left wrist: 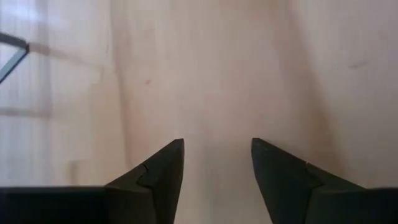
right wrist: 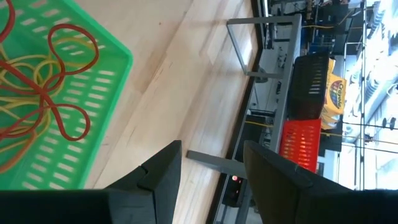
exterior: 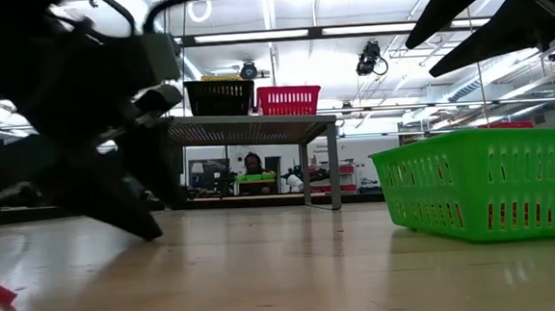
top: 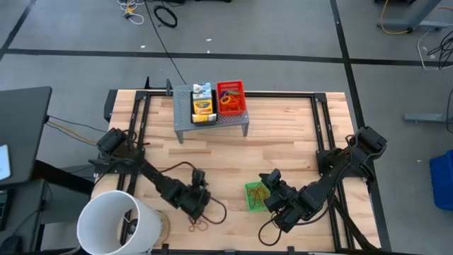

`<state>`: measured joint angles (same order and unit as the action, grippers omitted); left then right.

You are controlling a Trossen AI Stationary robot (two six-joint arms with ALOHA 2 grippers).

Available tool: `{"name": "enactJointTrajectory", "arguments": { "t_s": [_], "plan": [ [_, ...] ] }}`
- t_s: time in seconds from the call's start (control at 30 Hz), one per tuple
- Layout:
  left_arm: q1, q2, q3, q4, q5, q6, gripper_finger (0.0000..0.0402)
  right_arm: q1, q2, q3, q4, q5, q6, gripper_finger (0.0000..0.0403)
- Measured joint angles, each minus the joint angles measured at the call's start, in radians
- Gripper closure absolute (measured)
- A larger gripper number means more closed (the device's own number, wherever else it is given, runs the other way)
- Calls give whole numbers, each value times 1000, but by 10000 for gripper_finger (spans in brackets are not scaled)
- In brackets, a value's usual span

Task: Pick & Place Office Desk Supplies
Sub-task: Put the red rubber band into the green bin

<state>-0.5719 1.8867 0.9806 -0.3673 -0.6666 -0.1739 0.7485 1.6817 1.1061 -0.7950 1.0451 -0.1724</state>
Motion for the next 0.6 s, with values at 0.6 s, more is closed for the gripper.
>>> {"name": "enactJointTrajectory", "arguments": {
  "t_s": [0.6],
  "plan": [
    [-43,-124,0,214,629,107,200,-7,0,0,-3,0,11,222]
  ]
}}
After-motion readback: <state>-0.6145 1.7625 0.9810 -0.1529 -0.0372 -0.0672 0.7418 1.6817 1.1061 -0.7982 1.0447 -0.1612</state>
